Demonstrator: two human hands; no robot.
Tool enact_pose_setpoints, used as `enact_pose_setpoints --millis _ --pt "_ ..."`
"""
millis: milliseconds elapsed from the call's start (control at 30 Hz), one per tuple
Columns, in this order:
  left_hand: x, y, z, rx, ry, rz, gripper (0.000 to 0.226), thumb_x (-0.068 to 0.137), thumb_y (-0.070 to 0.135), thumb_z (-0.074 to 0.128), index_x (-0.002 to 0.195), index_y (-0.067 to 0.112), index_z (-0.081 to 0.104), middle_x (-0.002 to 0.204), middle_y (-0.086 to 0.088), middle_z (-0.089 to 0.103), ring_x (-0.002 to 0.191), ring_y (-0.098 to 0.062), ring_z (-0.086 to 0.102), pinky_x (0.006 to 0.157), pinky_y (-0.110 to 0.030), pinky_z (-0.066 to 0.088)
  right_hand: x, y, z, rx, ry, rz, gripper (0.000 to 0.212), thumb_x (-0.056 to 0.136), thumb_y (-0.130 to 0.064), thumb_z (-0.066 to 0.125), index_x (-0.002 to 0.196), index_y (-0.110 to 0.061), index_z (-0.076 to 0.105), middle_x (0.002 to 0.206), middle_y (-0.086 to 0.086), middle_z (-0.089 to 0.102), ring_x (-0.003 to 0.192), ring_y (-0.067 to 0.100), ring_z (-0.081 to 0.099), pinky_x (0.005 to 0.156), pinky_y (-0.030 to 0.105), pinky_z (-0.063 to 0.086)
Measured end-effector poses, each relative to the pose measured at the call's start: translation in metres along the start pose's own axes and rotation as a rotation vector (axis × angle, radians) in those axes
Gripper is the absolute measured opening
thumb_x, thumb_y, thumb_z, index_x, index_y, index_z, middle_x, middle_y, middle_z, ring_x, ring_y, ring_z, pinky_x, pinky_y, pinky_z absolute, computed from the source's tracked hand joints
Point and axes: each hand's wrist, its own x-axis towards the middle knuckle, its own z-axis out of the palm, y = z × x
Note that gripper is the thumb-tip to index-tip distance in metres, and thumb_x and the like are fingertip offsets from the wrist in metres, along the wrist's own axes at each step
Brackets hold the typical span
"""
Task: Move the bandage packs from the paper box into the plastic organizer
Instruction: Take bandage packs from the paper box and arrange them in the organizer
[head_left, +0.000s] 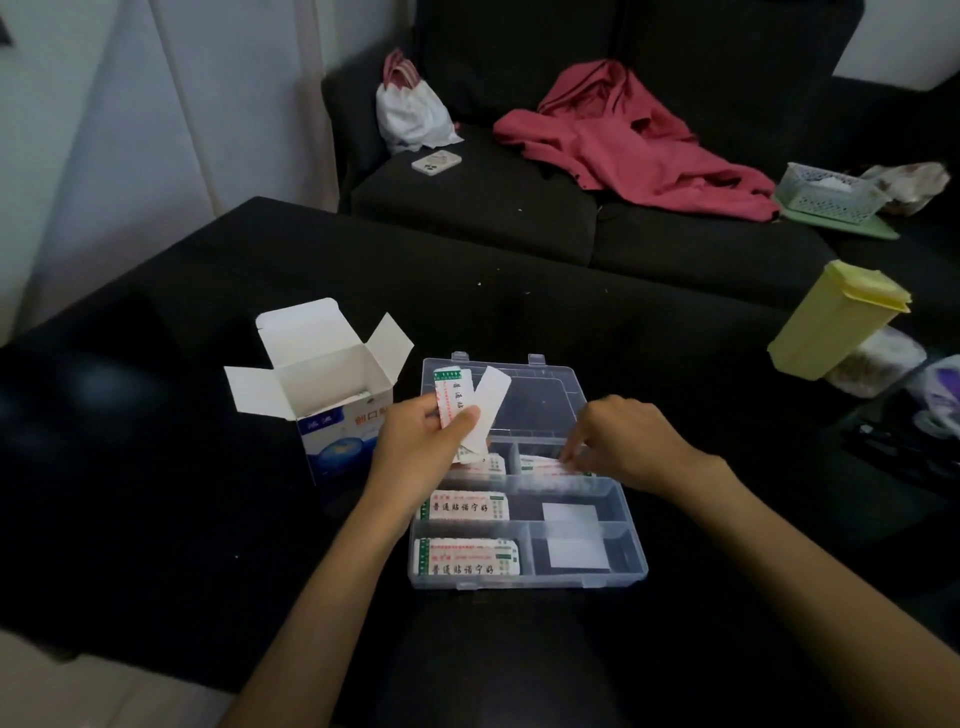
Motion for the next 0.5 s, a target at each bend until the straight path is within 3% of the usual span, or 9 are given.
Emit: enact_pose_setpoints --millis 67,167,267,333,433,500 --pt "0.0 0.001 0.0 -0.018 -0.017 -0.039 0.029 0.093 0.019 0.057 0.123 0.017 0.06 0.11 0.001 0.069 0.08 -0.002 0.066 0.059 -0.014 0.054 -0.001 -0.001 0.003 -0.02 0.022 -0.006 0.013 0.085 -0.03 0.069 0.095 -0.024 0.074 0.098 -0.009 0.069 0.074 0.004 0.056 0.054 0.011 0.034" --pt "0.0 0.002 -0.001 -0.174 -0.082 -0.182 0.027 0.096 0.016 0.053 0.122 0.013 0.06 0.109 -0.005 0.07 0.093 -0.014 0.068 0.072 -0.027 0.059 -0.003 -0.002 0.001 0.061 0.089 0.04 0.014 0.085 -0.034 0.068 0.095 -0.024 0.071 0.086 -0.013 0.065 0.066 0.003 0.053 0.054 0.011 0.035" --pt "0.001 0.004 -0.001 -0.272 -0.14 -0.269 0.02 0.096 0.012 0.051 0.114 0.011 0.061 0.101 -0.009 0.072 0.092 -0.018 0.069 0.079 -0.032 0.058 -0.008 -0.017 -0.013 0.637 0.267 0.19 0.018 0.088 -0.036 0.061 0.093 -0.02 0.069 0.069 -0.01 0.058 0.059 0.003 0.055 0.053 0.013 0.042" --pt "0.0 0.003 0.0 -0.227 -0.18 -0.236 0.019 0.095 0.011 0.053 0.112 0.014 0.062 0.099 -0.006 0.072 0.088 -0.016 0.071 0.077 -0.029 0.058 -0.011 -0.034 -0.024 1.019 0.216 0.285 0.02 0.088 -0.042 0.059 0.091 -0.023 0.068 0.071 -0.004 0.061 0.06 0.004 0.057 0.052 0.012 0.044" --pt "-0.004 0.002 0.005 -0.179 -0.219 -0.183 0.017 0.092 0.011 0.058 0.105 0.02 0.065 0.091 0.0 0.074 0.082 -0.011 0.072 0.066 -0.022 0.057 -0.015 -0.048 -0.022 1.196 0.035 0.29 0.012 0.085 -0.031 0.066 0.093 -0.022 0.068 0.08 -0.003 0.068 0.064 0.006 0.06 0.053 0.013 0.046" --pt "-0.006 0.002 0.006 -0.185 -0.216 -0.178 0.015 0.091 0.011 0.06 0.098 0.024 0.065 0.087 0.002 0.075 0.079 -0.01 0.072 0.062 -0.019 0.056 -0.016 -0.05 -0.019 1.251 0.133 0.312 0.009 0.084 -0.021 0.068 0.093 -0.02 0.068 0.083 -0.003 0.07 0.071 0.006 0.065 0.055 0.012 0.048"
